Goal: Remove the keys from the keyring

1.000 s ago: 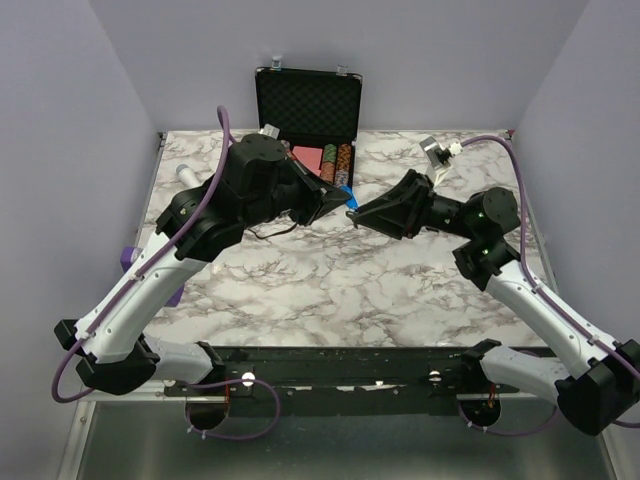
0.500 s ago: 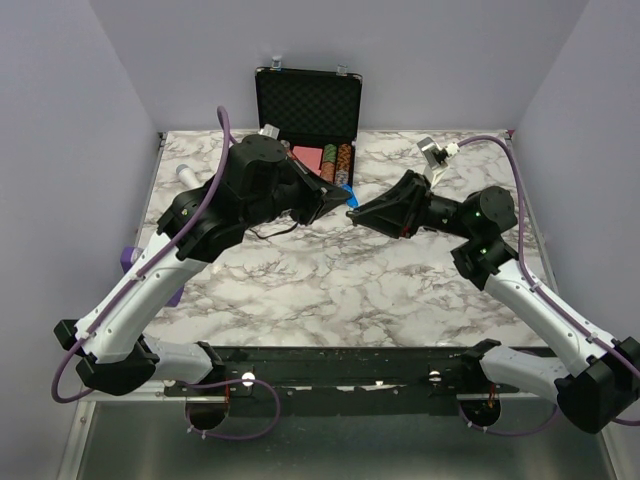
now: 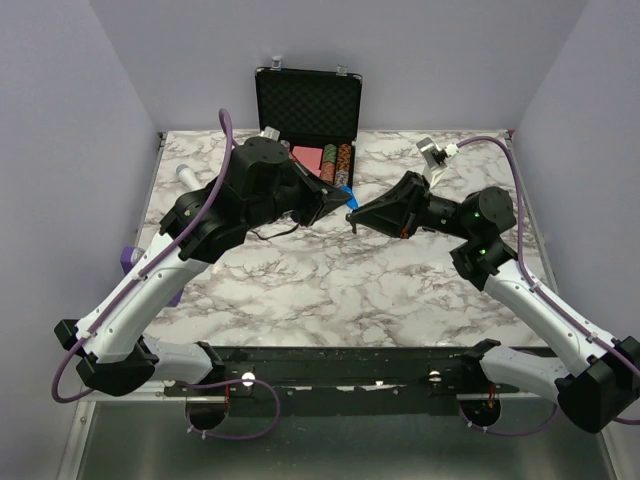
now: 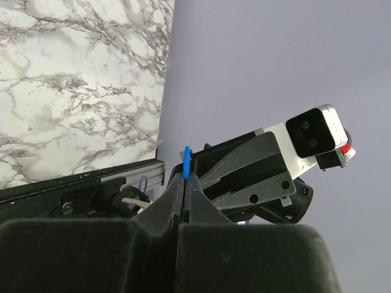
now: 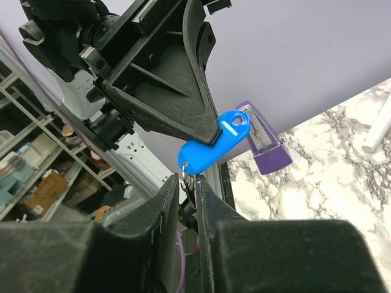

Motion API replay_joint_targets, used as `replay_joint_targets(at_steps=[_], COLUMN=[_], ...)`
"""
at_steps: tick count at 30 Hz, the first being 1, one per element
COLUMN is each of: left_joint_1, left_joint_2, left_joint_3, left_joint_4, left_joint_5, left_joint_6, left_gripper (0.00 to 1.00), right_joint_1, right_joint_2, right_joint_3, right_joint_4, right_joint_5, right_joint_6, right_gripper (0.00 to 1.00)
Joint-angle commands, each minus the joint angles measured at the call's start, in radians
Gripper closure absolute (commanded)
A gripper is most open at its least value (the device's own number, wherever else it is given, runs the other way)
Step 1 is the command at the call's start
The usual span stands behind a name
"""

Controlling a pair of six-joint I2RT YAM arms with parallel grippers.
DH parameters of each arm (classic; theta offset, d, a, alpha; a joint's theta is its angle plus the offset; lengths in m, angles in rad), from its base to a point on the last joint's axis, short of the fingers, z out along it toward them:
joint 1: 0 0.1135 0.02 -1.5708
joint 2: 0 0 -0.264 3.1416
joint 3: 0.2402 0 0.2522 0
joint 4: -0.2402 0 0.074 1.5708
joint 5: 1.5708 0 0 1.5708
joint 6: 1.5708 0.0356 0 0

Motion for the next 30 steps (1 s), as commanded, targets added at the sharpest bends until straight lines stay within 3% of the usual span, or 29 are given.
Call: replay_joint_targets(at_steps=[1, 7, 30], left_joint_1=[0.002, 0.002, 0.002], left_joint_2=[-0.027, -0.031, -0.052], left_joint_3=[-0.019, -0.023, -0.052], left_joint_4=[0.02, 0.024, 0.052], left_joint_5=[-0.019, -0.019, -0.031], left_joint_6=[-0.014, -0.015, -0.032], left_gripper=[1.0, 1.0, 1.0], right_joint_1=[0.009, 0.01, 0.018], right_joint_2=[0.004, -0.002, -0.001], right_joint_3=[0.028, 0.017, 0.017], right_joint_4=[-0.017, -0.017, -0.037], right_joint_5=[0.013, 0.015, 0.021], right_joint_6=[-0.021, -0.021, -0.033], right_gripper=[0.78, 0.81, 0.72])
